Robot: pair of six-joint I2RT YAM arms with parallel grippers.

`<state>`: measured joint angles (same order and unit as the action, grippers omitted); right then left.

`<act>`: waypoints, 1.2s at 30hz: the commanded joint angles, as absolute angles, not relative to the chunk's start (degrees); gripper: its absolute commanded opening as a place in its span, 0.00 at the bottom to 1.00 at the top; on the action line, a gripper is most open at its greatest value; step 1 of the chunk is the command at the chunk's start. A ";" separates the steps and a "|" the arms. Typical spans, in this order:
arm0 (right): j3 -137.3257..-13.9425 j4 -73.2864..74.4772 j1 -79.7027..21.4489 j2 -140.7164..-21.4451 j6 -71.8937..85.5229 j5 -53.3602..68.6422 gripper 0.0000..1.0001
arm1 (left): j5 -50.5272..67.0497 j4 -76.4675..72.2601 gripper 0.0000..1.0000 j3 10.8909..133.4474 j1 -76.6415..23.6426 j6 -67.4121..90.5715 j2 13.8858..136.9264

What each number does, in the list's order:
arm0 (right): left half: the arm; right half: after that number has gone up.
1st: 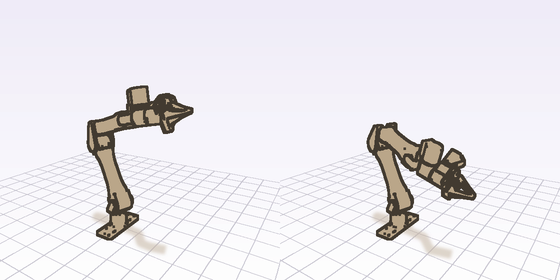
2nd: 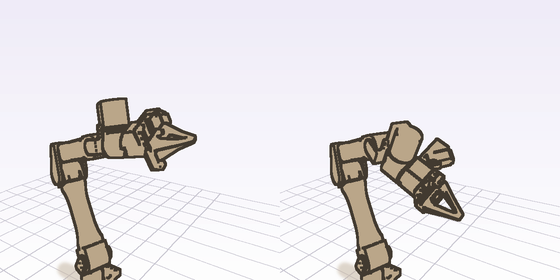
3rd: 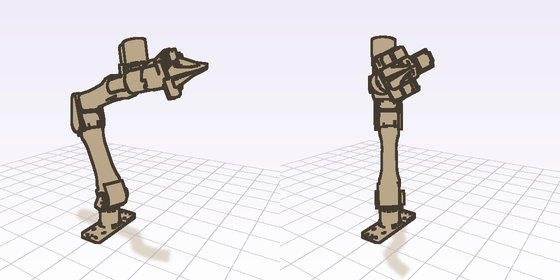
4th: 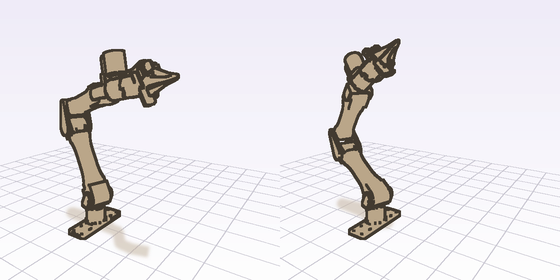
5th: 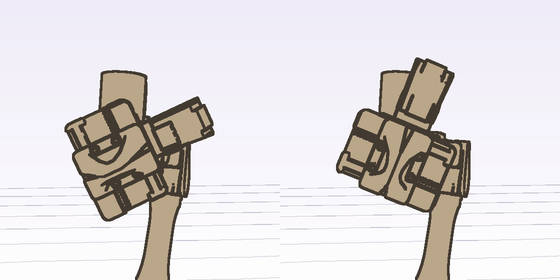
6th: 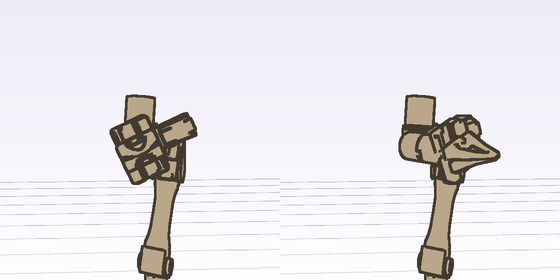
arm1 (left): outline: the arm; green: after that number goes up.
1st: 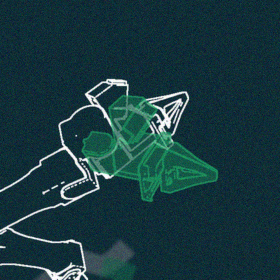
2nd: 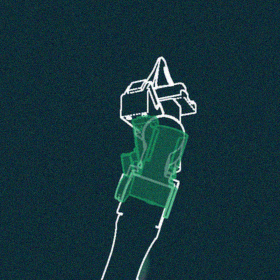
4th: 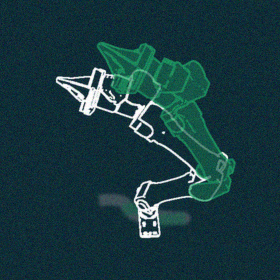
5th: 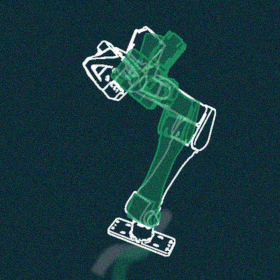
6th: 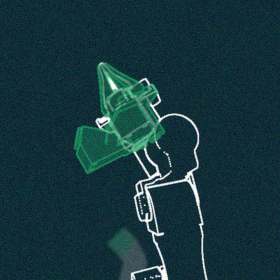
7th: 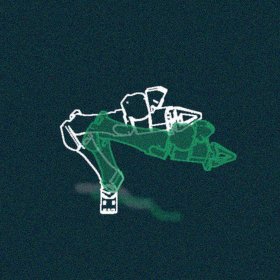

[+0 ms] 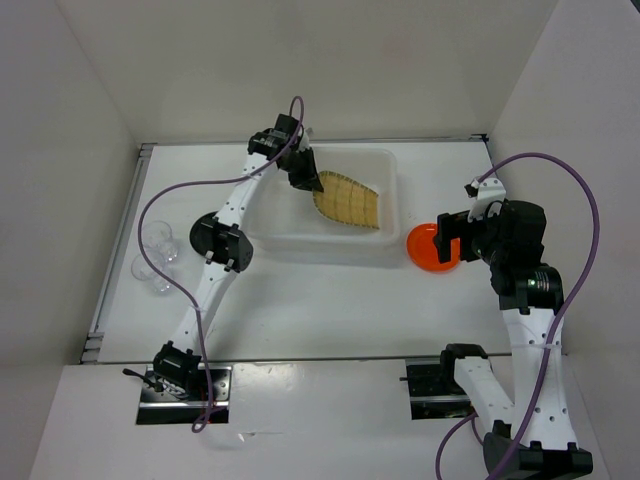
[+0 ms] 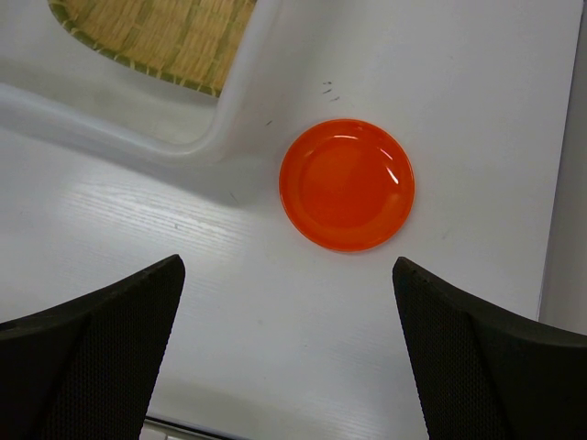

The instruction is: Place the mixed dishes into the plastic bin

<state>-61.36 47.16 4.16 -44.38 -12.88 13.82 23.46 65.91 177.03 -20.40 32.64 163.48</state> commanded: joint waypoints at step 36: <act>-60.56 44.65 4.57 -43.77 -12.30 13.27 0.99 | 8.45 71.46 0.83 179.74 -22.15 34.01 150.84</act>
<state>-61.04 47.13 4.16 -44.36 -12.88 13.80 10.79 72.03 177.49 -21.89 34.57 157.82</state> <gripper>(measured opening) 0.985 0.825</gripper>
